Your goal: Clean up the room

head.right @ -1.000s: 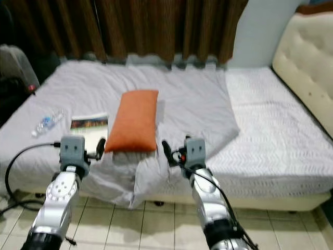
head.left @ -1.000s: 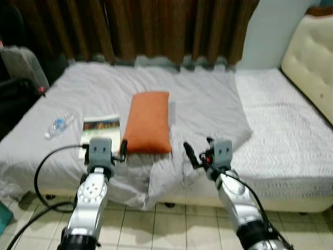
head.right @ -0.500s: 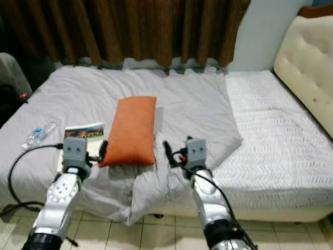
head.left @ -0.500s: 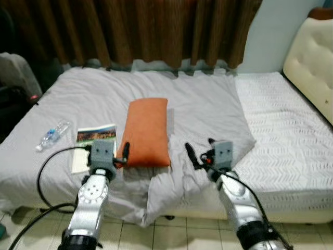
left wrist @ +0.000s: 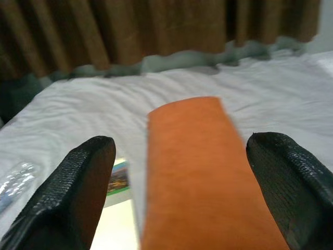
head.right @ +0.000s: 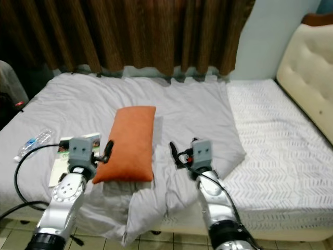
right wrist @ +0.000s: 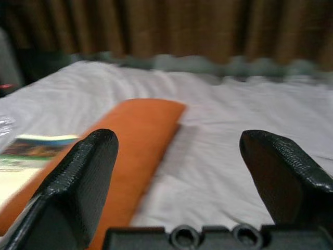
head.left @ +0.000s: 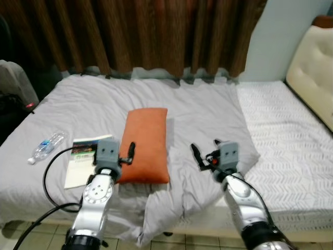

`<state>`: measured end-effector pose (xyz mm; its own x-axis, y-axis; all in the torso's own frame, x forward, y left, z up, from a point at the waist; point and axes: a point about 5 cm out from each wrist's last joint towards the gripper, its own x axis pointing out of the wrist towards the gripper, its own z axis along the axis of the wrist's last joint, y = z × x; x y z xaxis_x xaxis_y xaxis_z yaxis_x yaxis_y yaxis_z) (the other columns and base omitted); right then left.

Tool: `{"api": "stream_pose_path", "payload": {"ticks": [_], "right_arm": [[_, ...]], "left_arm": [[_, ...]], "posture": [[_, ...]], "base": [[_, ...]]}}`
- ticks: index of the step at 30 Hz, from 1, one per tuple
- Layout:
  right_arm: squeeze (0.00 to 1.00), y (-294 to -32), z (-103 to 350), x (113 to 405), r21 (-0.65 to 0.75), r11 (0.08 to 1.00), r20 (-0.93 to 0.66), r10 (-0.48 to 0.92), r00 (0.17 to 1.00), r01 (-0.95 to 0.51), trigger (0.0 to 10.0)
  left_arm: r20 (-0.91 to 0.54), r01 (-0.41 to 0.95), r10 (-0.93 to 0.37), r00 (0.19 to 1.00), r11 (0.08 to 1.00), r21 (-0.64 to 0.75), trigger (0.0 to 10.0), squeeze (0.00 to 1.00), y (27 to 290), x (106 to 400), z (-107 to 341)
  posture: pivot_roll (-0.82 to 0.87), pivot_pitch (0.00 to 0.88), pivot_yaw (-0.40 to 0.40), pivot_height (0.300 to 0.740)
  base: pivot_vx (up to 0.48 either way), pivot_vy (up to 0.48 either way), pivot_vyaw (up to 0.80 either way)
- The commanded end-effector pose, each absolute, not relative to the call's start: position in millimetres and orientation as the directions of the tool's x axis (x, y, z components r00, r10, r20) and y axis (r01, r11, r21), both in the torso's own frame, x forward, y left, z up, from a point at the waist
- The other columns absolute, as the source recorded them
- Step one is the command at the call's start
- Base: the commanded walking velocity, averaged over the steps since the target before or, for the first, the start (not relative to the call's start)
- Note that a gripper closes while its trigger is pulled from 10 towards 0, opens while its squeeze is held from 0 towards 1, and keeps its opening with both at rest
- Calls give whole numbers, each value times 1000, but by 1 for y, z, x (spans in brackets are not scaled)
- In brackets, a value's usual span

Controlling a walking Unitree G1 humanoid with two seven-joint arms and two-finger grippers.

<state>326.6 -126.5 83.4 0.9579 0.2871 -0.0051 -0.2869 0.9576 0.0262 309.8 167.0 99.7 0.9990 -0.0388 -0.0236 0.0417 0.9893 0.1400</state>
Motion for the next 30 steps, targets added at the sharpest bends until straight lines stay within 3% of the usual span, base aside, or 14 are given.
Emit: {"api": "stream_pose_path", "payload": {"ticks": [1, 5, 12, 13, 19, 30], "right_arm": [[0, -129, 86, 329, 12, 958, 0, 286, 958, -286, 10000], [0, -128, 86, 329, 27, 956, 2, 291, 957, -291, 10000], [0, -126, 84, 328, 17, 954, -7, 300, 954, -300, 10000], [0, -125, 84, 328, 21, 952, -13, 305, 952, -304, 10000], [0, -125, 82, 327, 24, 951, -23, 310, 951, -309, 10000], [0, -122, 81, 327, 14, 939, -46, 345, 937, -345, 10000]], "left_arm": [[-21, 44, -41, 999, 989, 143, 10000, 0, 166, 312, 102], [-23, 46, -43, 999, 988, 146, 10000, 0, 166, 313, 102], [-38, 35, -30, 999, 988, 147, 10000, 0, 168, 313, 100], [-44, -12, 19, 999, 988, 157, 10000, 0, 170, 313, 98], [-23, -25, 29, 999, 989, 148, 10000, 0, 163, 312, 100], [-65, -42, 52, 997, 987, 152, 10000, 0, 160, 313, 94]], "posture": [[38, 18, 9, 740], [39, 18, 10, 740], [38, 22, 12, 740], [37, 25, 12, 740], [34, 31, 11, 740], [30, 40, 5, 740]], "base": [[428, 0, 0], [351, 264, 0], [0, 479, -736], [0, 0, 0], [44, 0, 0], [458, 0, 192]]}}
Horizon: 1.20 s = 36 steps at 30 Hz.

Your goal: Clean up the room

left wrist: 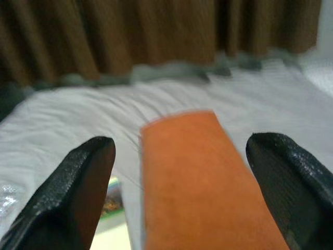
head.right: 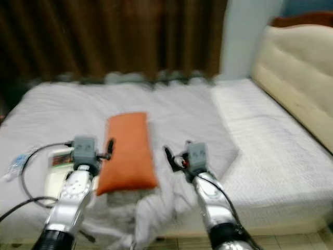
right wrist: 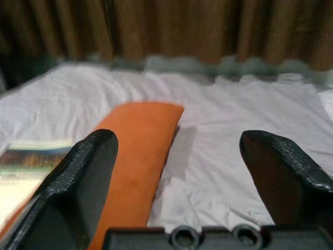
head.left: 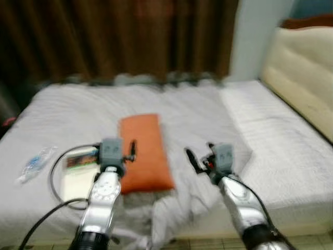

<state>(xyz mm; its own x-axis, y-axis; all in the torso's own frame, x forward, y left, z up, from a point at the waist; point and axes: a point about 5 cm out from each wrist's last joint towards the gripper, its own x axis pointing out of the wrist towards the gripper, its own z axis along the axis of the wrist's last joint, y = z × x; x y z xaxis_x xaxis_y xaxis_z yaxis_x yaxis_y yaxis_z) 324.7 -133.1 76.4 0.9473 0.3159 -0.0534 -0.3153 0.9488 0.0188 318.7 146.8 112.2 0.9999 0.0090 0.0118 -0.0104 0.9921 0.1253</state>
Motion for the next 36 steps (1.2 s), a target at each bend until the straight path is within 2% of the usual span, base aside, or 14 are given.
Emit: {"api": "stream_pose_path", "payload": {"ticks": [1, 9, 21, 28, 32, 36], "right_arm": [[0, -122, 81, 327, 14, 939, -46, 345, 937, -345, 10000], [0, -123, 80, 328, 15, 938, -51, 348, 936, -348, 10000], [0, -125, 79, 326, 19, 945, -49, 328, 944, -327, 10000], [0, -132, 72, 326, 75, 963, -87, 264, 961, -258, 10000], [0, -141, 70, 327, 28, 973, -123, 231, 965, -229, 10000], [0, -143, 70, 326, 31, 976, -112, 219, 969, -217, 10000]], "left_arm": [[-65, -42, 52, 997, 987, 152, 10000, 0, 160, 313, 94], [-73, -28, 38, 997, 990, 138, 10000, 0, 159, 317, 97], [-75, 4, 6, 997, 991, 135, 10000, 0, 160, 320, 99], [-160, 125, -109, 981, 988, 95, 10000, 0, 154, 329, 88], [-102, 137, -121, 987, 976, 167, 10000, 0, 160, 335, 102], [-100, 138, -125, 987, 981, 138, 10000, 0, 158, 333, 100]], "posture": [[30, 40, 5, 740], [26, 42, 5, 740], [23, 50, 11, 740], [24, 70, 7, 740], [15, 78, 16, 740], [6, 85, 22, 740]], "base": [[480, 0, 525], [480, 0, 480], [480, 0, 0], [0, 0, 0], [0, 0, -541], [0, 0, -767]]}}
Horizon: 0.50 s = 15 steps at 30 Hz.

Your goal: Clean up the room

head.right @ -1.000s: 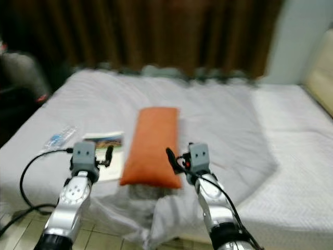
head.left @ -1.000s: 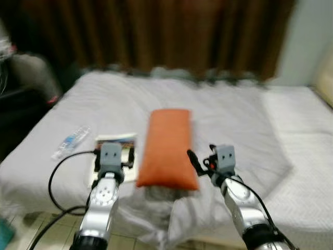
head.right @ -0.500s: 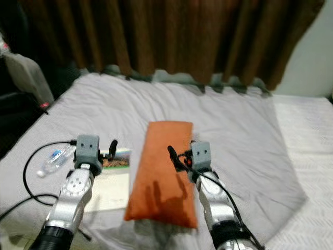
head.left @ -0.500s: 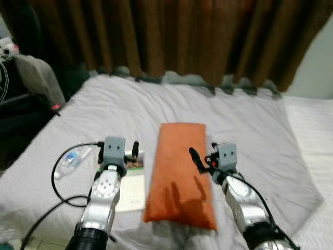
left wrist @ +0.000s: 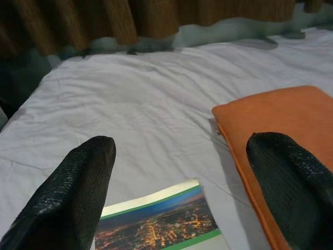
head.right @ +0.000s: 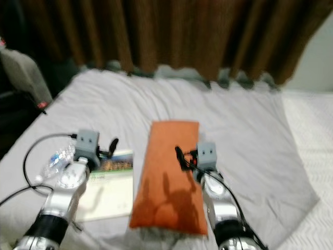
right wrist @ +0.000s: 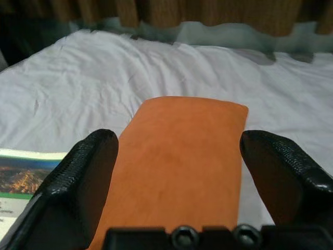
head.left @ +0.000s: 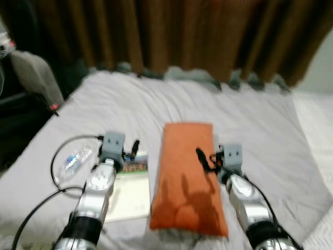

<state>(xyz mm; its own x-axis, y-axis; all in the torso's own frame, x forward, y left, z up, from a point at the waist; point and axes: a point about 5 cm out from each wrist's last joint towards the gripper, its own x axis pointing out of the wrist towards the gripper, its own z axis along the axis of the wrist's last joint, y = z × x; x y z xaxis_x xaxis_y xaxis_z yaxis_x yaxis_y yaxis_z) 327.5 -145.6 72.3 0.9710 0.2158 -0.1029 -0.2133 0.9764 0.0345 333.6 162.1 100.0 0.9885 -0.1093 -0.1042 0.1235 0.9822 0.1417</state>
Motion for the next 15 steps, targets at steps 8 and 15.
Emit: {"api": "stream_pose_path", "payload": {"ticks": [8, 15], "right_arm": [[0, -141, 68, 322, 6, 971, -122, 236, 964, -237, 10000], [0, -132, 56, 324, 128, 957, -192, 283, 940, -262, 10000]], "left_arm": [[-131, 78, -73, 989, 997, 30, 10000, 0, 150, 326, 80], [-187, -29, 35, 982, 999, 38, 10000, 0, 168, 335, 71]], "posture": [[-7, 87, 22, 740], [1, 116, 5, 740]], "base": [[176, -161, -184], [116, -72, 0]]}}
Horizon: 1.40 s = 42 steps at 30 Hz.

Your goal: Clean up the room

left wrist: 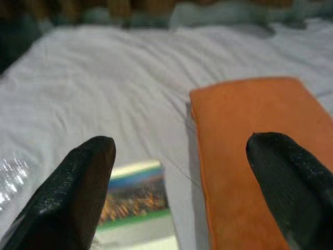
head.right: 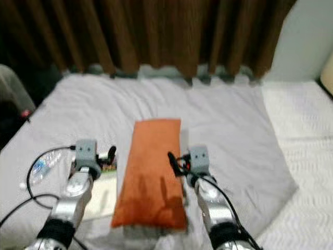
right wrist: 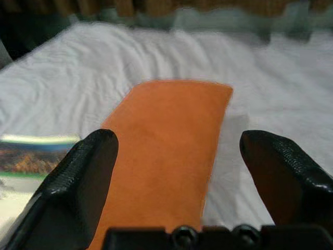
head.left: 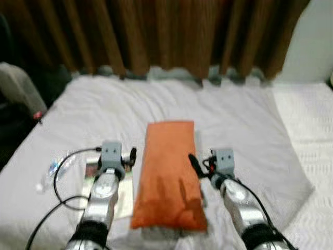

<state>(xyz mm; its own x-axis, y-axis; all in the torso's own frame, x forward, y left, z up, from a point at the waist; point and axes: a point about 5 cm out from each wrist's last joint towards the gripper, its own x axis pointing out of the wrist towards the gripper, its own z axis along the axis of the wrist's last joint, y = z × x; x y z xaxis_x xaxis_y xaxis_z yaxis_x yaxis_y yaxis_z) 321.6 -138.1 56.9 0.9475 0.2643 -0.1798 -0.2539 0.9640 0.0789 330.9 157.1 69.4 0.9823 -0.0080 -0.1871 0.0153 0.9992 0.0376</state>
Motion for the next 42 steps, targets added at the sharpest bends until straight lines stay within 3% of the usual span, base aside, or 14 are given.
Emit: {"api": "stream_pose_path", "payload": {"ticks": [1, 2, 4, 6, 7, 14, 18, 25, 31, 34, 42], "right_arm": [[0, -131, 54, 324, 157, 954, -206, 283, 937, -254, 10000], [0, -131, 54, 324, 157, 954, -206, 283, 937, -254, 10000], [0, -136, 44, 326, 231, 959, -266, 225, 937, -165, 10000], [0, -137, 43, 326, 241, 959, -270, 212, 939, -148, 10000], [0, -138, 42, 327, 253, 959, -274, 201, 940, -131, 10000], [0, -142, 64, 344, 315, 947, -201, 122, 972, -54, 10000], [0, -126, 82, 352, 374, 924, -115, 137, 984, -85, 10000], [0, -88, 97, 351, 458, 864, -20, 246, 969, -210, 10000], [0, -71, 92, 344, 444, 854, -17, 312, 950, -272, 10000], [0, -64, 86, 338, 361, 874, -43, 364, 930, -325, 10000], [0, -55, 82, 336, 392, 858, -82, 390, 917, -330, 10000]], "left_arm": [[-210, -47, 51, 976, 999, 27, 10000, 0, 171, 336, 69], [-210, -47, 51, 976, 999, 27, 10000, 0, 171, 336, 69], [-291, -53, 11, 957, 989, -136, 10000, 0, 175, 346, 65], [-296, -56, 7, 955, 986, -159, 10000, 0, 175, 347, 65], [-294, -42, -17, 956, 980, -195, 10000, 0, 175, 350, 68], [-107, 113, -165, 980, 917, -383, 10000, 0, 175, 376, 114], [-48, 155, -190, 981, 903, -401, 10000, 0, 179, 382, 130], [-83, 141, -184, 979, 918, -370, 10000, 0, 190, 375, 117], [-69, 160, -197, 978, 919, -361, 10000, 0, 208, 370, 117], [-91, 132, -183, 979, 908, -398, 10000, 0, 219, 362, 107], [-124, 136, -223, 967, 861, -489, 10000, 0, 207, 362, 98]], "posture": [[7, 154, -9, 740], [7, 154, -9, 740], [0, 263, -38, 740], [0, 263, -38, 740], [-6, 314, -44, 740], [-79, 521, -44, 740], [-80, 556, -39, 740], [-77, 573, -17, 740], [-66, 567, -9, 740], [-51, 562, -13, 740], [-60, 571, -42, 740]], "base": [[0, 0, 0], [0, 0, 0], [0, 0, 0], [0, 0, 0], [0, 0, 0], [0, 0, 0], [0, 0, 0], [0, 0, 0], [0, 0, 0], [0, 0, 0], [0, 0, 0]]}}
